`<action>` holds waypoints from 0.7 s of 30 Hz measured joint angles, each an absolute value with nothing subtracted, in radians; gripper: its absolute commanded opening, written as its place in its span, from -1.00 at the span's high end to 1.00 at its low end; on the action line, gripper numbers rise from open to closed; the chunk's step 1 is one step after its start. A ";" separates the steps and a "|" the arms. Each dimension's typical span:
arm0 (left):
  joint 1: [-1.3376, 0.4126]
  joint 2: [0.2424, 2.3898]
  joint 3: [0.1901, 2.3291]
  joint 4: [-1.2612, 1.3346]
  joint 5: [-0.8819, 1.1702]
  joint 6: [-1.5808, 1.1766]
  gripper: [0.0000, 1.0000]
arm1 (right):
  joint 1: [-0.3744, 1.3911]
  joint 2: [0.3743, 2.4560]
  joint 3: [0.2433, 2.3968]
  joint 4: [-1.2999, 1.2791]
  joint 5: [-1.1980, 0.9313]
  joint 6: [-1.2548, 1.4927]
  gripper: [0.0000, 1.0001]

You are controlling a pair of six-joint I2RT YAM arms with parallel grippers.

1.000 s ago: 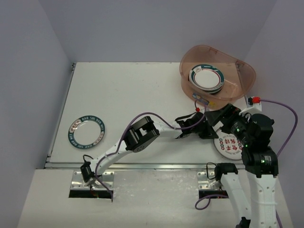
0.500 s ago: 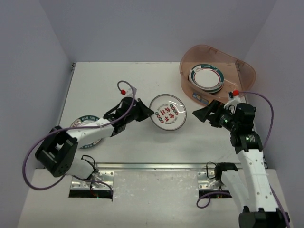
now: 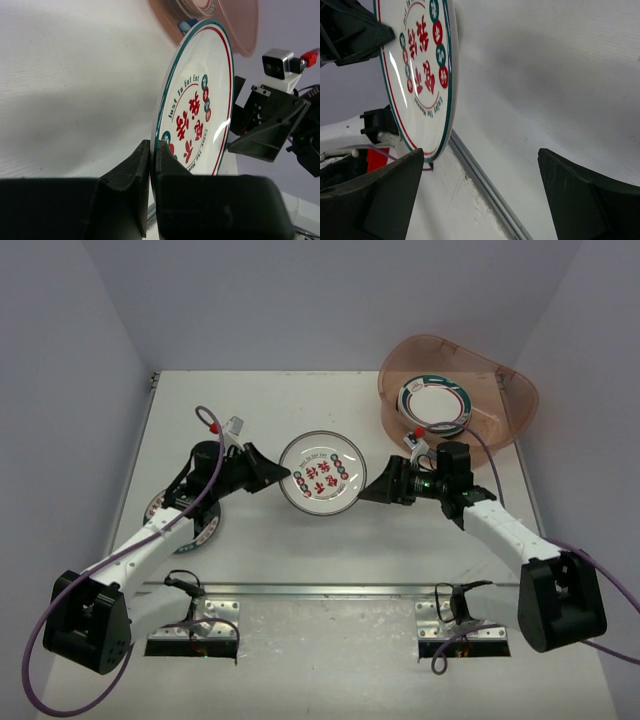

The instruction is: Place the plates into the plastic bin on the countertop

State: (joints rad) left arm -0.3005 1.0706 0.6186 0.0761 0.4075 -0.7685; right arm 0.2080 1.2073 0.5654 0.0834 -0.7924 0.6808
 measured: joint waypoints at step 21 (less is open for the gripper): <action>-0.299 1.029 0.676 -0.135 0.335 -0.727 -1.00 | 0.173 1.345 0.634 0.287 -0.708 0.967 1.00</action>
